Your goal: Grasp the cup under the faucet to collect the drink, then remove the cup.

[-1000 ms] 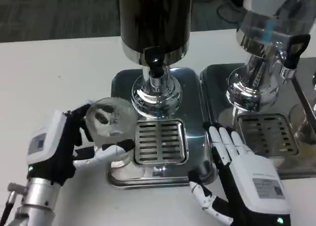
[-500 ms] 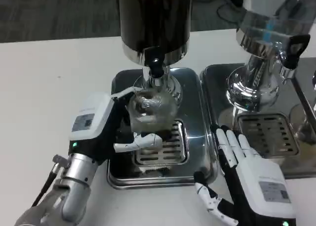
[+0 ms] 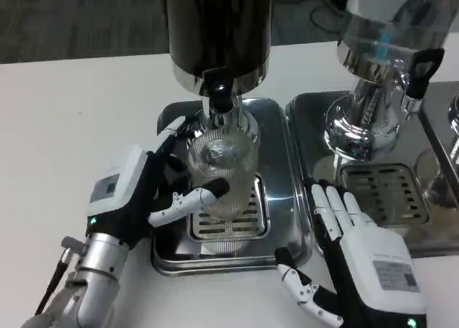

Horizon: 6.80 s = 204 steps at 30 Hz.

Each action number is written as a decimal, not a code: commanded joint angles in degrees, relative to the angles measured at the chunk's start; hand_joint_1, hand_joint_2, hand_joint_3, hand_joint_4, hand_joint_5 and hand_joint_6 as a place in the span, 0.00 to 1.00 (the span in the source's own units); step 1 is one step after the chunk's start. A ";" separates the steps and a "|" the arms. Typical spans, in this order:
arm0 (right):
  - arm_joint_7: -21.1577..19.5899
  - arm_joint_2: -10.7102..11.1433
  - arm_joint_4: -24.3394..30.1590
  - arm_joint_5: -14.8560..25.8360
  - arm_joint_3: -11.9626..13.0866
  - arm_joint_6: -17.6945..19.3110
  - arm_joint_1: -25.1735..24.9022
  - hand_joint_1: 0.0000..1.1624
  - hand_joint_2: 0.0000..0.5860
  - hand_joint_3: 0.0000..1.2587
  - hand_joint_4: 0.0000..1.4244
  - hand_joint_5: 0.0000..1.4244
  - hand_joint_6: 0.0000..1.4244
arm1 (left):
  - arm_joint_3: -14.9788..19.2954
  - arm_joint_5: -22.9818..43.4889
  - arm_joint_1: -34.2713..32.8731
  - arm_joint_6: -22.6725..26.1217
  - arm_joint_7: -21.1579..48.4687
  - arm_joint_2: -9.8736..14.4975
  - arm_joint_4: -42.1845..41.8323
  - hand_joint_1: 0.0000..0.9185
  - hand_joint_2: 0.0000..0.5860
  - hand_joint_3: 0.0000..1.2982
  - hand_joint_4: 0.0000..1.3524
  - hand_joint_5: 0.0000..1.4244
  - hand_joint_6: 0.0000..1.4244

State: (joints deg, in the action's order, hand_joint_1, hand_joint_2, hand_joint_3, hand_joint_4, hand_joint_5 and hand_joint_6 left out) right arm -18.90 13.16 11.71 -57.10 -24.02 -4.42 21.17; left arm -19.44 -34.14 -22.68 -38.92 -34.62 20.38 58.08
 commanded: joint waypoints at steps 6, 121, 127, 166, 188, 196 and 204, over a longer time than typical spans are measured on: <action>-0.62 0.82 -0.26 -1.28 -1.67 0.52 -0.60 0.28 0.57 0.00 0.00 0.00 0.07 | 4.01 2.97 6.61 -3.98 4.27 7.16 -7.21 0.00 0.00 0.14 0.20 0.38 0.41; 14.17 -3.97 -7.35 18.16 4.08 -4.08 -17.97 0.33 0.34 0.00 0.00 0.00 0.00 | 10.34 1.48 13.67 -12.08 34.75 14.82 -38.85 0.00 0.23 0.19 0.08 0.19 0.10; 13.91 -4.75 -10.03 18.58 3.48 -3.62 -20.33 0.33 0.34 0.00 0.00 0.00 0.00 | 9.68 1.41 12.82 -11.43 34.75 14.98 -39.38 0.00 0.24 0.20 0.08 0.19 0.10; 11.56 -6.23 -16.53 22.05 2.38 1.70 -24.36 0.33 0.36 0.00 0.00 0.00 0.00 | 17.76 3.04 24.34 -5.57 22.50 14.90 -43.51 0.00 0.25 0.00 0.00 0.04 0.00; 9.02 -8.65 -29.11 28.31 2.01 13.38 -27.96 0.38 0.35 0.00 0.00 0.00 0.03 | 24.96 2.87 39.30 -12.93 4.73 6.52 -29.22 0.00 0.28 0.13 0.00 0.05 0.00; 5.72 -10.47 -34.06 28.53 2.10 17.11 -29.59 0.43 0.32 0.00 0.00 0.00 0.16 | 24.67 3.59 39.45 -13.21 5.02 6.16 -25.64 0.00 0.29 0.22 0.00 0.06 0.00; 5.95 -11.93 -36.91 30.07 2.27 17.51 -30.29 0.46 0.32 0.00 0.00 0.04 0.20 | 24.65 4.96 39.99 -13.22 5.74 5.67 -25.32 0.00 0.29 0.26 0.00 0.07 0.00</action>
State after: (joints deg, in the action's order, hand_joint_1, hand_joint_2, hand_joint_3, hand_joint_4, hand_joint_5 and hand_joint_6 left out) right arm -13.88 2.26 -23.24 -28.24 -21.74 12.81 -9.18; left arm 5.62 -29.90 16.98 -51.84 -29.06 26.15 32.42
